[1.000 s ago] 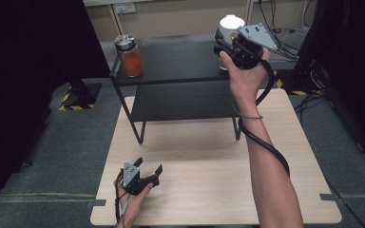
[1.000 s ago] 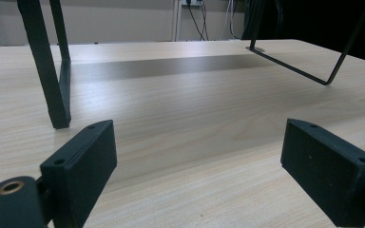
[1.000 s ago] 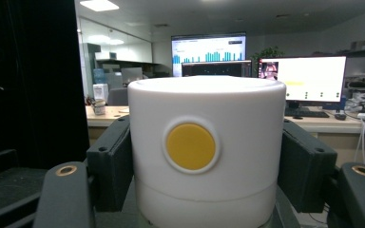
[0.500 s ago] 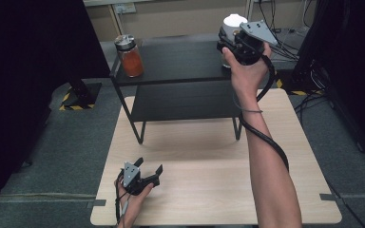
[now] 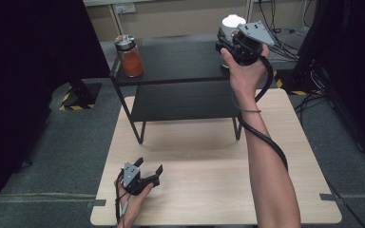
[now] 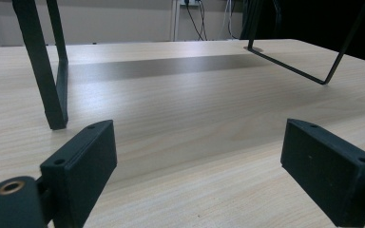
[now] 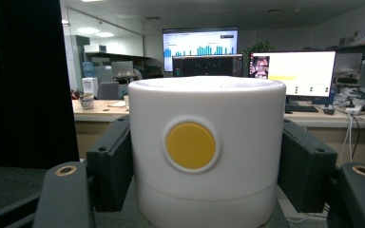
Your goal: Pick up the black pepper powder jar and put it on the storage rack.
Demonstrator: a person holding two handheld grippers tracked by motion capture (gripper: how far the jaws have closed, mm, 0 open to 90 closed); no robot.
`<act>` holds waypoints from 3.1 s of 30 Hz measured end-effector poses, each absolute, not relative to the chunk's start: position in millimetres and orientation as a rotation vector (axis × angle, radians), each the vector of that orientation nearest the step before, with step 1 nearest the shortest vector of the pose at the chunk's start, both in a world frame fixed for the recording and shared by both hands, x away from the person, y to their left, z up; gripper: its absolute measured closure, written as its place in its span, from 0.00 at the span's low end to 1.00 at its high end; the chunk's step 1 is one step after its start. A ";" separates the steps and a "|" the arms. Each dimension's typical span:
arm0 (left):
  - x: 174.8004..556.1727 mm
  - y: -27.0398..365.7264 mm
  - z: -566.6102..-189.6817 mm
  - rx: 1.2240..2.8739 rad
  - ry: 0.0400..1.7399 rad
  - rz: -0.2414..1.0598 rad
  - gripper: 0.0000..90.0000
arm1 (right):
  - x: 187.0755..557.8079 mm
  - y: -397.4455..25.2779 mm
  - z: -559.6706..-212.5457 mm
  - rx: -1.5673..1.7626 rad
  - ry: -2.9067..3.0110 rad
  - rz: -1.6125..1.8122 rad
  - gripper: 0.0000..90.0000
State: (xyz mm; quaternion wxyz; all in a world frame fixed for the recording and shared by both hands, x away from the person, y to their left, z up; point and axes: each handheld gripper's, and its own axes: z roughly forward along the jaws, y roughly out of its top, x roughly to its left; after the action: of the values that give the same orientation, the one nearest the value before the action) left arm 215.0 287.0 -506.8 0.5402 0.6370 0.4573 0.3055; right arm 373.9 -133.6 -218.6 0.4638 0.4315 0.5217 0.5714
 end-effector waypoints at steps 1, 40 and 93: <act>215.0 287.0 -506.8 1.514 1.087 0.726 0.12 | 373.9 -133.3 -218.8 1.058 1.283 1.402 0.34; 214.8 286.2 -507.0 1.518 1.081 0.731 0.12 | 368.6 -146.3 -216.0 1.034 1.357 1.445 0.10; 214.1 284.6 -507.3 1.522 1.072 0.736 0.12 | 309.5 -158.4 -269.5 0.945 1.358 1.527 0.09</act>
State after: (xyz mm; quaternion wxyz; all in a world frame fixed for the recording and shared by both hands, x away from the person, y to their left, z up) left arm 214.1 284.6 -507.3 0.5396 0.6401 0.4508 0.3097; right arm 309.5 -158.4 -269.5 0.4303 0.3790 0.5445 0.6121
